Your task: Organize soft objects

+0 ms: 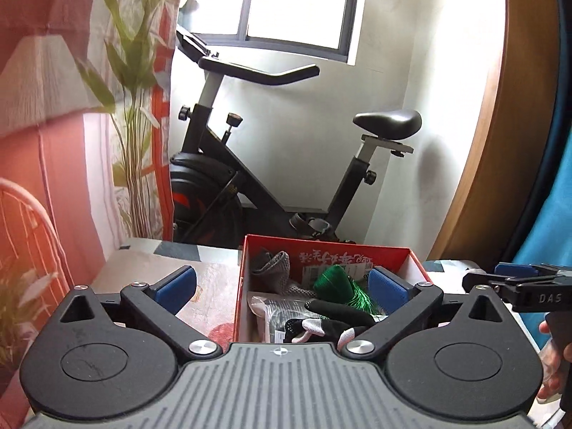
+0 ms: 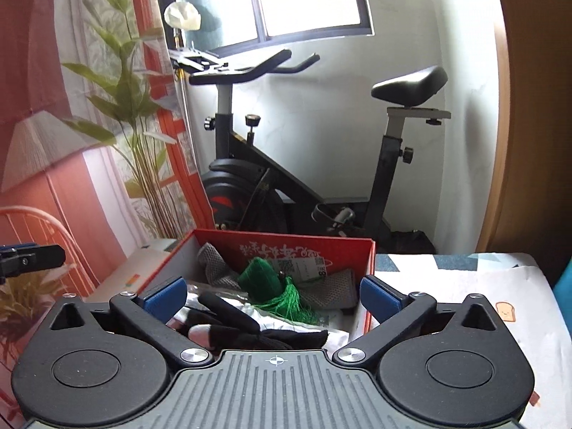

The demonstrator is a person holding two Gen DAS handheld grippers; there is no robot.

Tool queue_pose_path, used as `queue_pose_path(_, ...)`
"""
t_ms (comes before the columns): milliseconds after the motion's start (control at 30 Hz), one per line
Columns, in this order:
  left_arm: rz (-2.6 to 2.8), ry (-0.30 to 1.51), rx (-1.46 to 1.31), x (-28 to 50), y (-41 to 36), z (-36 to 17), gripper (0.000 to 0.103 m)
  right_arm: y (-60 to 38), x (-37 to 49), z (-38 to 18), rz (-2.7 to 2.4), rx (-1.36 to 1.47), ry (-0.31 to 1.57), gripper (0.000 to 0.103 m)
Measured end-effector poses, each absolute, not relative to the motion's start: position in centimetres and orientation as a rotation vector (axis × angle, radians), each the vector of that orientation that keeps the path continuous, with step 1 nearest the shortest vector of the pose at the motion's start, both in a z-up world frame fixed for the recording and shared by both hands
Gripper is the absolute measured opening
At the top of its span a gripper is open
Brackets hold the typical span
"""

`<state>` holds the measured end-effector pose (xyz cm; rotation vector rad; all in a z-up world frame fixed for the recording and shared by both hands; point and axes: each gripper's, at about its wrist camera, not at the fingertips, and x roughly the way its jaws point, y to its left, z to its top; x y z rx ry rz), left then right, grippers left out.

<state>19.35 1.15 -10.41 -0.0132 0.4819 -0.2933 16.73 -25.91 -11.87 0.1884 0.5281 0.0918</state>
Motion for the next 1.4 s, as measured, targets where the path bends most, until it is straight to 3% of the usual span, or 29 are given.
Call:
queue_pose_path(567,-0.242,0.292,0.032,3.4,1.3,-2.1,0.103,-21.5,0.1,-0.3,0.097,0.215,0.303,0.103)
queue_pose_path(833,-0.265,0.244,0.001,-1.1,1.9,-1.1,0.103,-19.0,-5.6,0.2,0.026,0.136,0.273,0.103)
queue_pose_path(1400,-0.199,0.227,0.050,-2.8,1.8,-1.2,0.103,-18.5,-6.5,-0.7,0.014,0.143,0.286,0.103)
